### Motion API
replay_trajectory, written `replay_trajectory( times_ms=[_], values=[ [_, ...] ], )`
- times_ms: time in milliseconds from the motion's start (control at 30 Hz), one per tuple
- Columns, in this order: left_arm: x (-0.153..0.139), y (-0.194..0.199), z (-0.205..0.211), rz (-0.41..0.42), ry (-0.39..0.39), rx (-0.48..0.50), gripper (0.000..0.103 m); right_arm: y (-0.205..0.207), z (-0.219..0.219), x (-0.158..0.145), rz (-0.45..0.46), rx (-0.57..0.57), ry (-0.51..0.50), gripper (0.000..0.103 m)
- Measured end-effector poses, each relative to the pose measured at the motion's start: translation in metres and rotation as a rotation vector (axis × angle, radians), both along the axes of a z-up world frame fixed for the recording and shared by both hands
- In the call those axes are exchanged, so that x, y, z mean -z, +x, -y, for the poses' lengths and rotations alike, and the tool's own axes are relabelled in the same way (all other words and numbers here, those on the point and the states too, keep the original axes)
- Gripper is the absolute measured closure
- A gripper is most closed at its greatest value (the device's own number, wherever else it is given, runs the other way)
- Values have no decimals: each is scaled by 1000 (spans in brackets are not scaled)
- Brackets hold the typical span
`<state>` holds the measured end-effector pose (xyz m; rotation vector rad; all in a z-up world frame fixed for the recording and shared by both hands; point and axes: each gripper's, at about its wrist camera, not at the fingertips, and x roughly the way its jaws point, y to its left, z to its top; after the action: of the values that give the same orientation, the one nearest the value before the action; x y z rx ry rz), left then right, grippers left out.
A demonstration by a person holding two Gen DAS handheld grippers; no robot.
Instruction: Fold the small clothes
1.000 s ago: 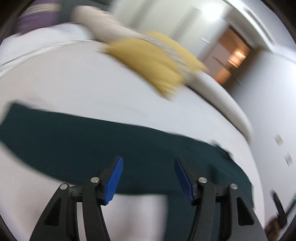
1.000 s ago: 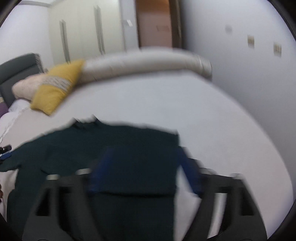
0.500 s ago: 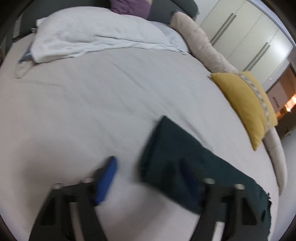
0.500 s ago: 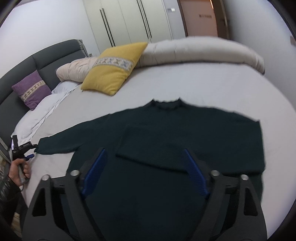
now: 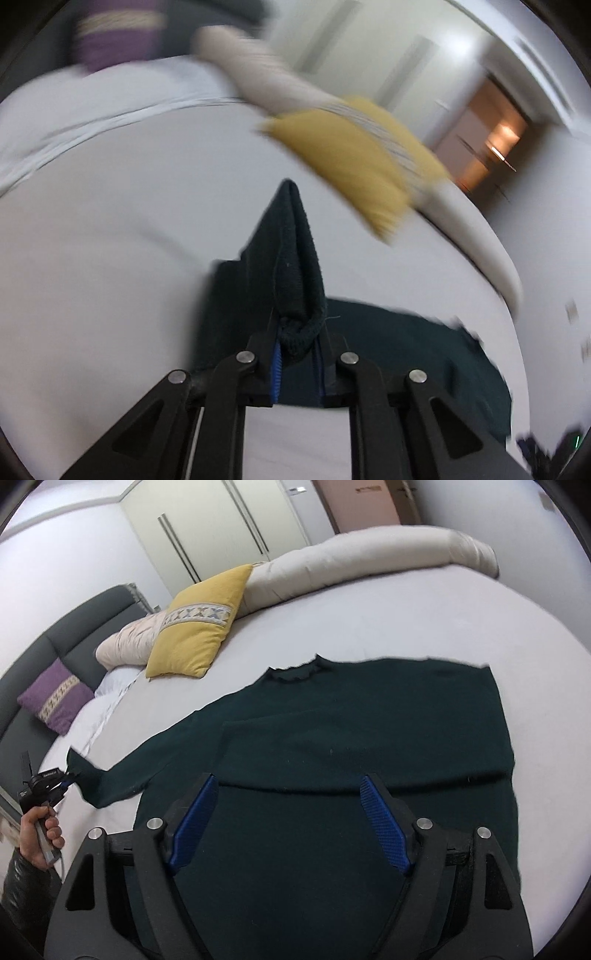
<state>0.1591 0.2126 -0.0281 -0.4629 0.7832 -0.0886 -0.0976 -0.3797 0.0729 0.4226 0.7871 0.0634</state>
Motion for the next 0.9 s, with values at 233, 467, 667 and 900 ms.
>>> replay_trajectory(
  times_ms=[233,467,667,900],
  values=[
    [21,-8,194,0,10,345,88,2,25,23,-35,26,84,25],
    [73,-16,250,-101,7,421,62,23,31,51,-116,-7,170,25],
    [44,-40,201,16,-12,376,32,61,-15,63,-160,-115,229,25],
    [41,-34,132,7,-40,249,33,114,-106,92,-320,-207,149,59]
  ],
)
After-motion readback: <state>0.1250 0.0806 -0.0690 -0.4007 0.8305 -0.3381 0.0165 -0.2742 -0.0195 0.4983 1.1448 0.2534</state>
